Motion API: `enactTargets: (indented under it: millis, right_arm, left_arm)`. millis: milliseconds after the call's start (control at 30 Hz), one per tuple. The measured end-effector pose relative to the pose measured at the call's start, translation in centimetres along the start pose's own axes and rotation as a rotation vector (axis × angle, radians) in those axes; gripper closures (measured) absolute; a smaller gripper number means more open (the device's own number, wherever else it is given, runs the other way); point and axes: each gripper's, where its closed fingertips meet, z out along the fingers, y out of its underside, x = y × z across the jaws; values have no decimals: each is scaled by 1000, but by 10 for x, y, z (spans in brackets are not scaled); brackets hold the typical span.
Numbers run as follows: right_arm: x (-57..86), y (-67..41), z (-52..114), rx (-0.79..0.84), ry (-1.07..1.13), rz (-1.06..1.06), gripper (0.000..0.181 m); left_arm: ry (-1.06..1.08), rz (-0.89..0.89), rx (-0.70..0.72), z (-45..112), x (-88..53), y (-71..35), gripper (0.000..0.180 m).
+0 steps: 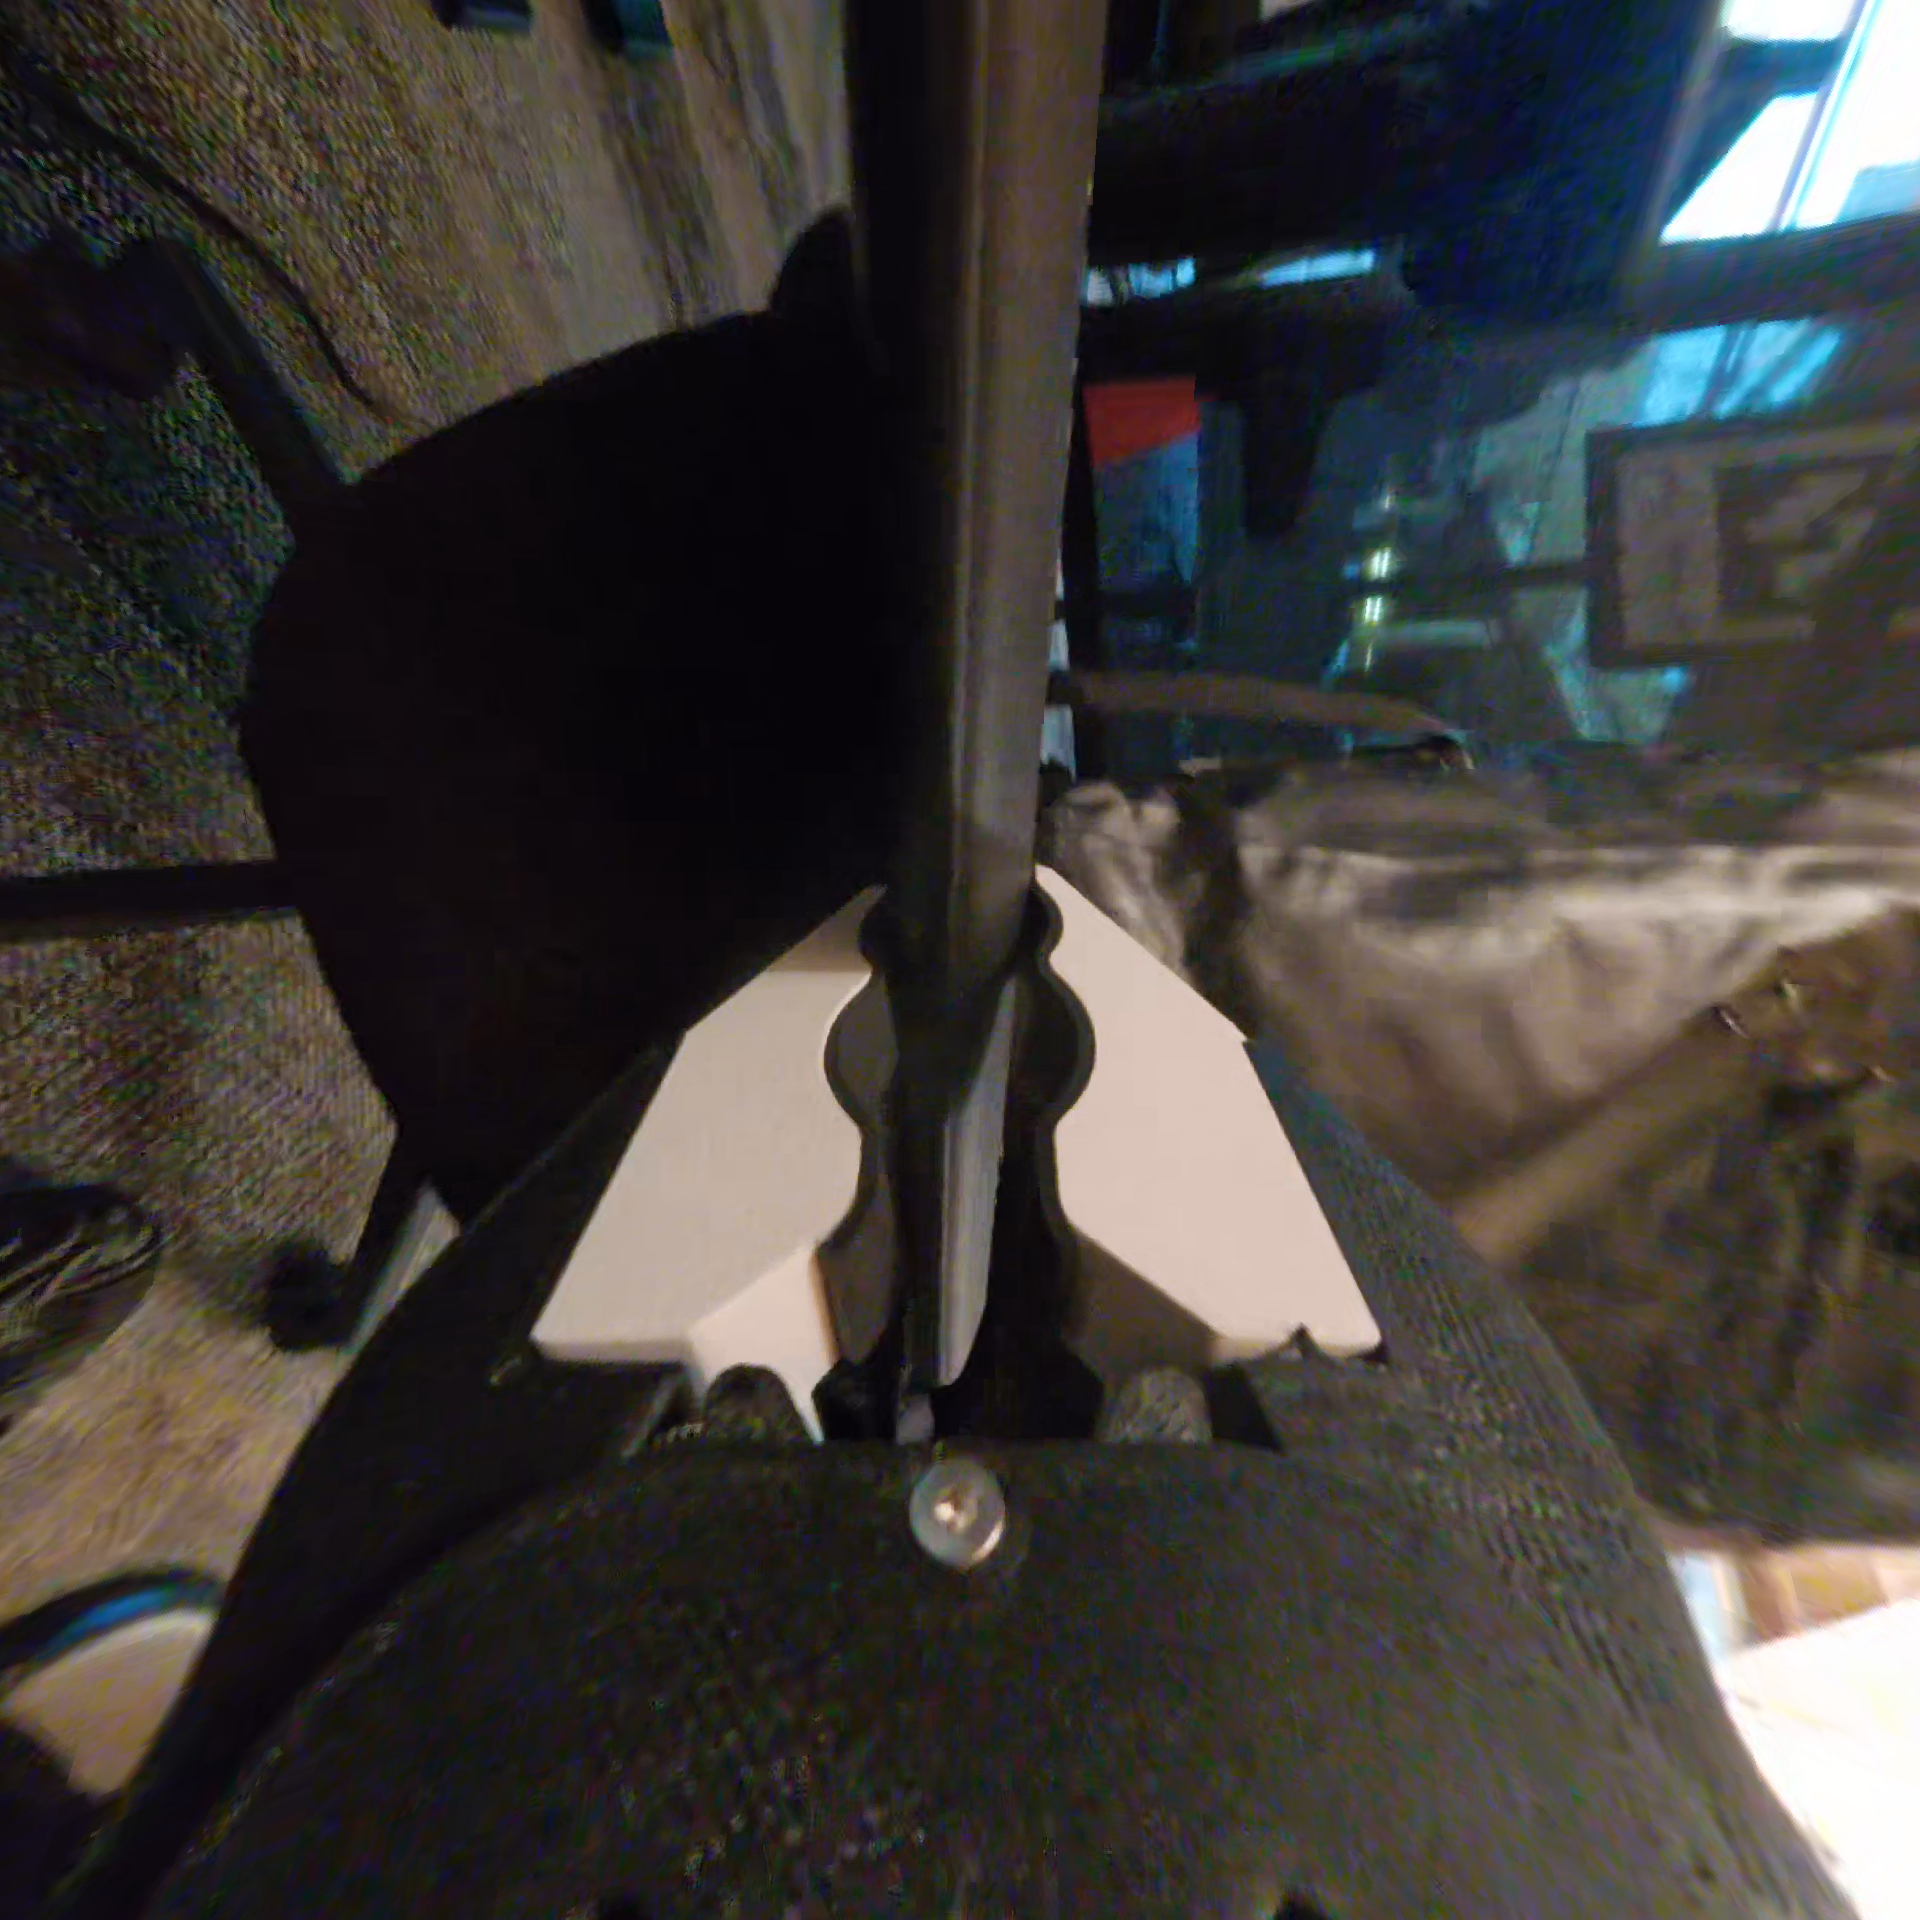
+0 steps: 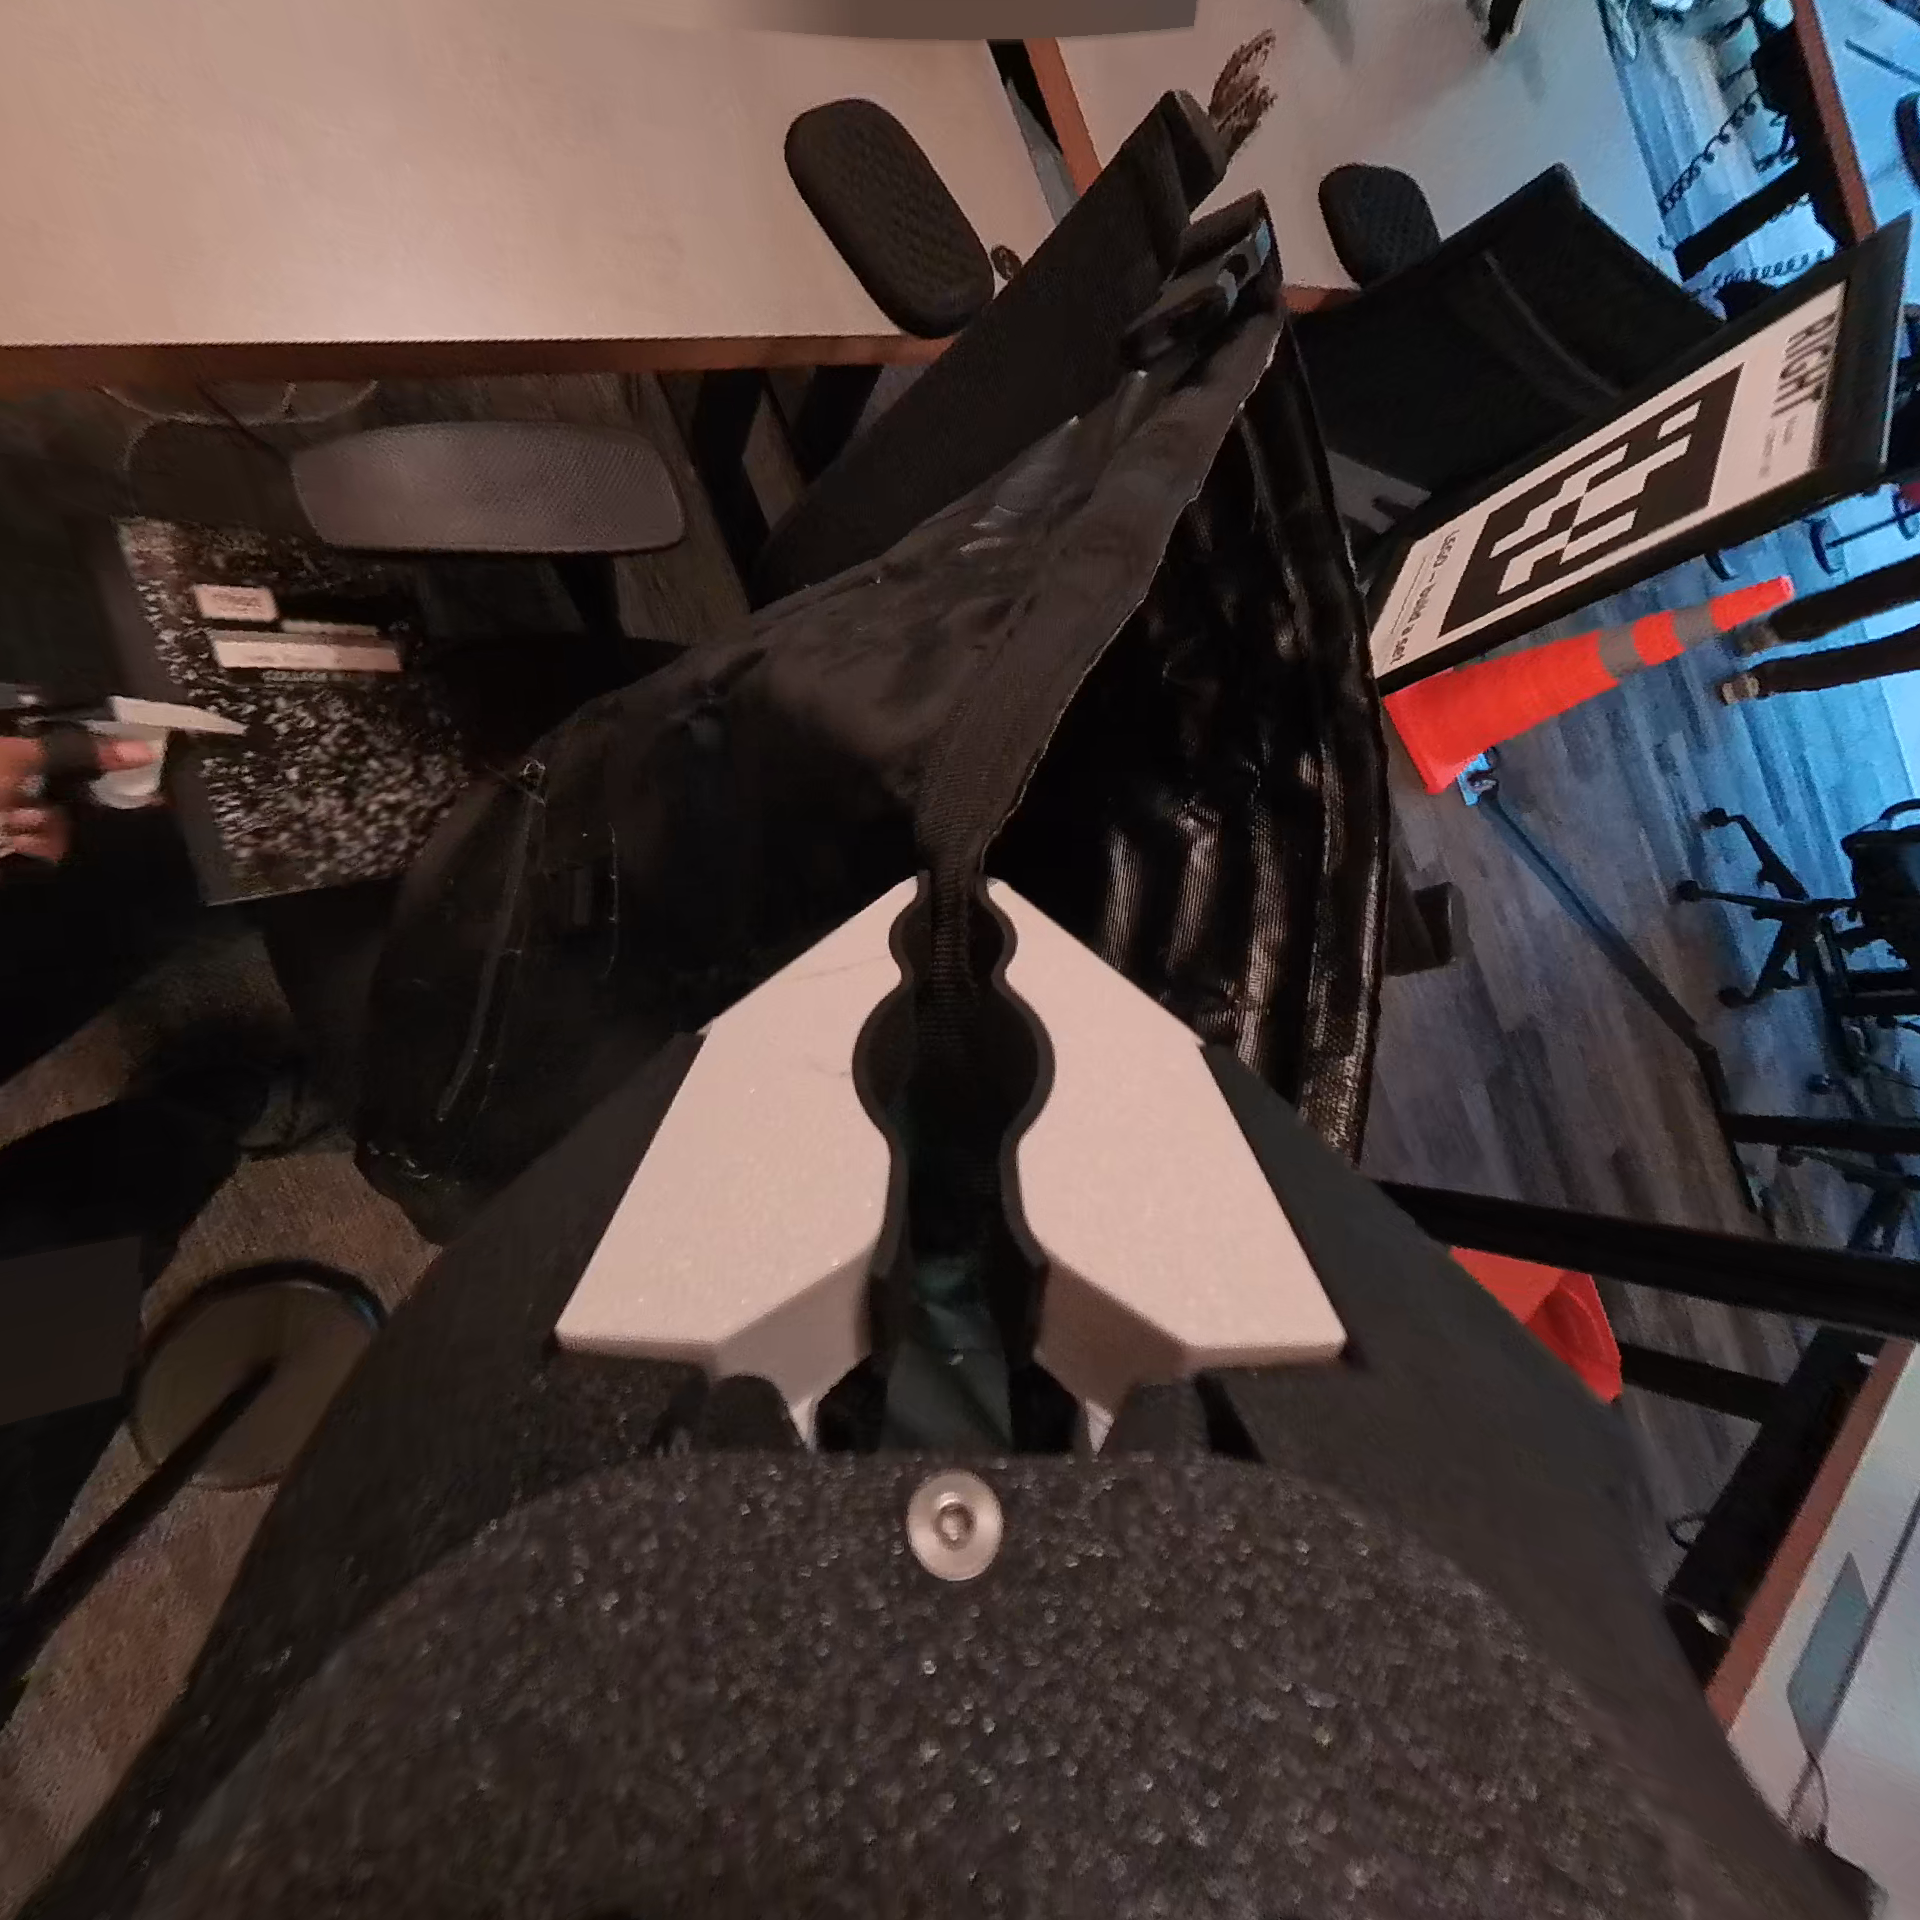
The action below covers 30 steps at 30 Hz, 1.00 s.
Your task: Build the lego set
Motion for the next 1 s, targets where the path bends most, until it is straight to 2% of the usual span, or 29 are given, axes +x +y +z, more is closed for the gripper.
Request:
enactTargets:
  millis: [167, 533, 800, 1000]
  right_arm:
    - [-2, -2, -2, 46, 0, -1, 176]
    - [-7, -3, -7, 40, 15, 7, 176]
    - [-10, -7, -7, 42, 23, 12, 176]
    - [-20, -8, -16, 93, 14, 64, 176]
  left_arm:
    - [68, -20, -103, -55, 32, 15, 162]
    - [386, -151, -150, -87, 126, 30, 162]
    - [492, -227, -217, -107, 195, 50, 162]
    - [597, -103, -263, -102, 272, 24, 161]
